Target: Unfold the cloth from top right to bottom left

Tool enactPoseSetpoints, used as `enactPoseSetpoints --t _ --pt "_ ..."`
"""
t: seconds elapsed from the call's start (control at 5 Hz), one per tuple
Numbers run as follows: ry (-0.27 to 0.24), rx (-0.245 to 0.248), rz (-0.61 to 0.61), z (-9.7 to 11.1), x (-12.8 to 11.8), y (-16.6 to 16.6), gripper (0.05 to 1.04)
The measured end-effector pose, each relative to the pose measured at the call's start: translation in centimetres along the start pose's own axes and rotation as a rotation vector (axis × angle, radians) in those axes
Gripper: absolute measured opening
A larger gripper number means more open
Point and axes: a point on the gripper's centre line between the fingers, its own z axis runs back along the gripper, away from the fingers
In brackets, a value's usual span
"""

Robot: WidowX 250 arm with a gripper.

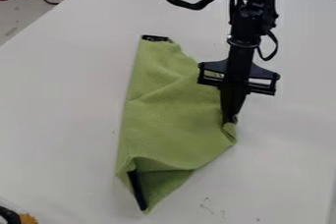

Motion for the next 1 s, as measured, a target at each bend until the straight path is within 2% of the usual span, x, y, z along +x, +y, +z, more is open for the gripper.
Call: enactPoseSetpoints --t 0.2,0.4,0.6,1.0 --pt "-0.035 0.041 0.054 2.4 -0.2 0.6 0.053" --pt "-0.093 0.058 0.087 6.1 -0.5 1.1 0.054" --pt "-0.173 0.048 0.144 10.3 -0.6 3.2 0.053" --pt "-0.227 0.038 0.282 13.0 -1.4 12.5 0.053"
